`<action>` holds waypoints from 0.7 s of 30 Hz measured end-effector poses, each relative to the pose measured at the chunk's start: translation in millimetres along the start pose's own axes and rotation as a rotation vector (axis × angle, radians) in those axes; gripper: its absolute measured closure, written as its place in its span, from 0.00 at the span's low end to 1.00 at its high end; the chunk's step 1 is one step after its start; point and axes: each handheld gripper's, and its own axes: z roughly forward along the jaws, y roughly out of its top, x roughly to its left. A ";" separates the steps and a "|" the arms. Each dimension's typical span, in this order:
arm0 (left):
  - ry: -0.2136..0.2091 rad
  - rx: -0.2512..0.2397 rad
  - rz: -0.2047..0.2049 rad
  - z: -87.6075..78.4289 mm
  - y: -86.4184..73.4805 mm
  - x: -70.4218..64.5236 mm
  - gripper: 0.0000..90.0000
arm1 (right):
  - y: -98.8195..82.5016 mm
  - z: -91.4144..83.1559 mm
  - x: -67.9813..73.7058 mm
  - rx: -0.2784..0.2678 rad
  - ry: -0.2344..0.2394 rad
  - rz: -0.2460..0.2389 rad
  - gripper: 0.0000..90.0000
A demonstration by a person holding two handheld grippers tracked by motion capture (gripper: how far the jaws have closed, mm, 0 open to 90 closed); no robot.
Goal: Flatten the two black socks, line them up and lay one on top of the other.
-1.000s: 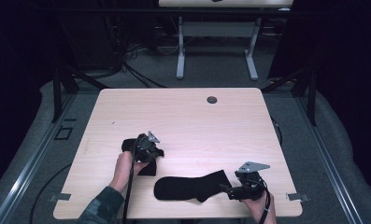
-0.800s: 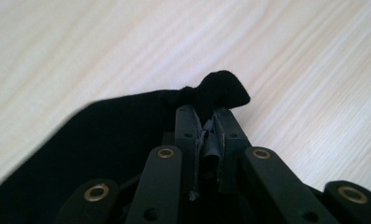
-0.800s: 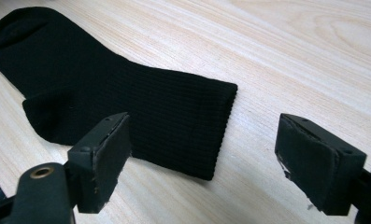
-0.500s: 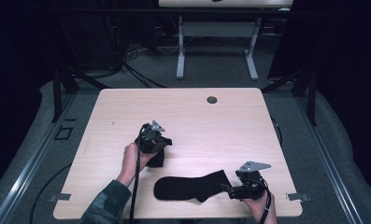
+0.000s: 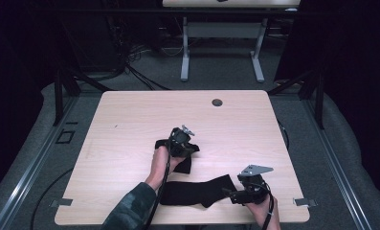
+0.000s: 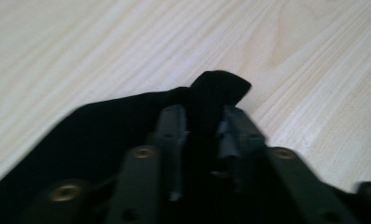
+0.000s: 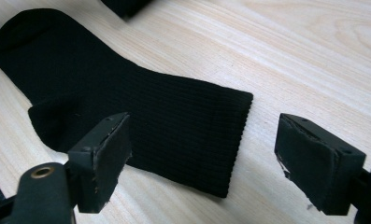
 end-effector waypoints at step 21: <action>0.042 -0.046 -0.005 -63.4 -42.0 53.8 0.43 | 9.5 0.4 3.1 -0.001 0.023 0.001 0.21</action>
